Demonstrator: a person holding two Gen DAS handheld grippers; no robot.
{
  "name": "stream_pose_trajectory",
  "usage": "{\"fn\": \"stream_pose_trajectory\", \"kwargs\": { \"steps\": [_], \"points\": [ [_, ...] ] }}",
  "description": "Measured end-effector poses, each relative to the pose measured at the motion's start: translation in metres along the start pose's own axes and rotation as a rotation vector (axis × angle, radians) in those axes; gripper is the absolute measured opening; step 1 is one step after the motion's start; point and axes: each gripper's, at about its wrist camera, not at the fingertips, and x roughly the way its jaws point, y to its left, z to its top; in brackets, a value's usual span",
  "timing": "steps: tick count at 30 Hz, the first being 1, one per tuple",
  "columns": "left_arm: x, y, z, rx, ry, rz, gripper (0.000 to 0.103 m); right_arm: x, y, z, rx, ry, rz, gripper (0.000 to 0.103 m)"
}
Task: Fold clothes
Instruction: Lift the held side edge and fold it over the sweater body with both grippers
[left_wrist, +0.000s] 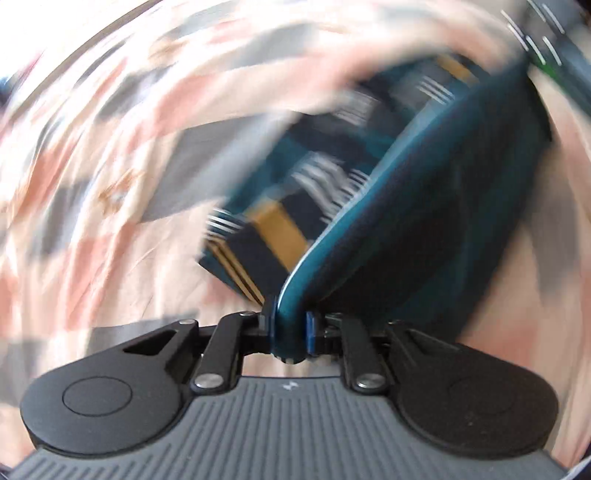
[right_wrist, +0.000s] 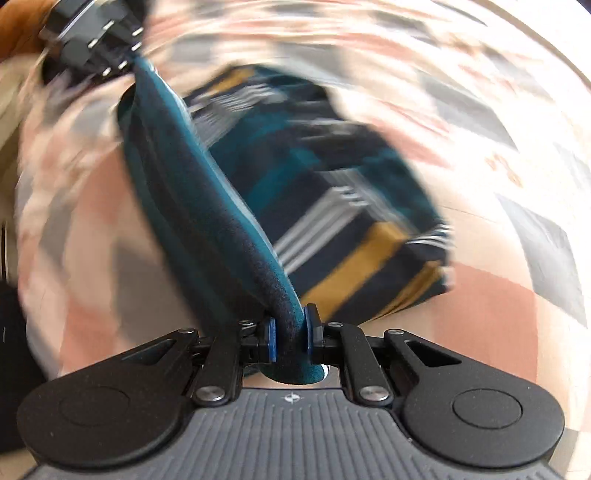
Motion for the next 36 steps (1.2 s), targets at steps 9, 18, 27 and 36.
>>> {"fn": "stream_pose_trajectory", "kwargs": {
  "steps": [9, 18, 27, 36],
  "points": [
    [0.052, 0.057, -0.027, -0.606, -0.116, -0.181, 0.022, 0.046, -0.079, -0.036, 0.569, -0.342, 0.148, 0.065],
    [0.061, 0.078, -0.023, -0.771, -0.173, -0.316, 0.015, 0.048, -0.075, -0.057, 0.656, -0.414, 0.124, 0.018],
    [0.025, 0.104, -0.005, -0.668, -0.284, -0.275, 0.014, 0.012, -0.069, -0.035, 0.586, -0.495, 0.022, 0.015],
    [0.092, 0.105, 0.033, -0.571, -0.141, -0.072, 0.019, 0.062, -0.109, 0.011, 0.658, -0.398, -0.128, 0.018]
  ]
}}
